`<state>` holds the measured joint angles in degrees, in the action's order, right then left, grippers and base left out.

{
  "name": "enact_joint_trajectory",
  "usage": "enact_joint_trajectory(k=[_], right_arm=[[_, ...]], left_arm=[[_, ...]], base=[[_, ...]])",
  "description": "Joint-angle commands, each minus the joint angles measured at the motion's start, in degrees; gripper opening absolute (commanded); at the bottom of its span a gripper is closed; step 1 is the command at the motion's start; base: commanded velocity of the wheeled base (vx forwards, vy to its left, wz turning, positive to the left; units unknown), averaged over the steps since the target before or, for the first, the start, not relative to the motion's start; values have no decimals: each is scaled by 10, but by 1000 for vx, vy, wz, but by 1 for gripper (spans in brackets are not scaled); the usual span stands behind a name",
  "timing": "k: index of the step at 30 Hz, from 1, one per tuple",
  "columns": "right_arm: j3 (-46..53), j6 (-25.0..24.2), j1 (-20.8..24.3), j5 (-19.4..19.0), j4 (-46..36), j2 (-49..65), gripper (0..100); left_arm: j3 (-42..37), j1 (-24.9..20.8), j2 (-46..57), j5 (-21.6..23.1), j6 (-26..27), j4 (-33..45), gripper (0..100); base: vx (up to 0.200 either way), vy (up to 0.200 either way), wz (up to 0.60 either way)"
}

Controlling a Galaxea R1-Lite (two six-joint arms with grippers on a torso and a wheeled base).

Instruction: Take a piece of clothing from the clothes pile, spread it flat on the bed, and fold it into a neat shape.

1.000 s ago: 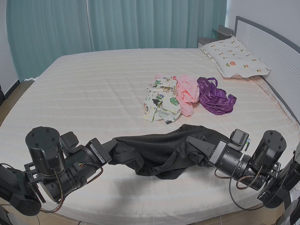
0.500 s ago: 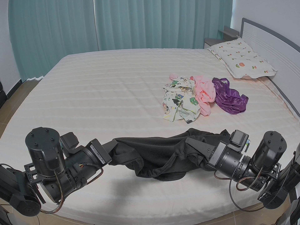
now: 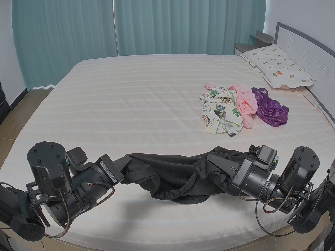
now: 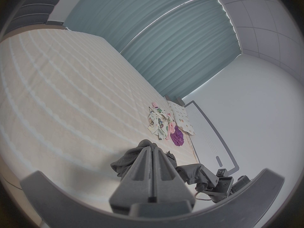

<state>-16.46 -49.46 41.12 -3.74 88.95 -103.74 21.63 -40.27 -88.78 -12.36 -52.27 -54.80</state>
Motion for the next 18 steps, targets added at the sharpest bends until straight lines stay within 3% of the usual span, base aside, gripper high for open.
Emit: enact_joint_trajectory(k=[1,18], right_arm=[[0,0,1,0,6,-1,0],[2,-1,-8,0,6,-1,0]], left_arm=[[-1,0,0,0,0,0,0],[-2,0,-3,1,0,0,0]], base=[[0,200,0],[0,200,0]])
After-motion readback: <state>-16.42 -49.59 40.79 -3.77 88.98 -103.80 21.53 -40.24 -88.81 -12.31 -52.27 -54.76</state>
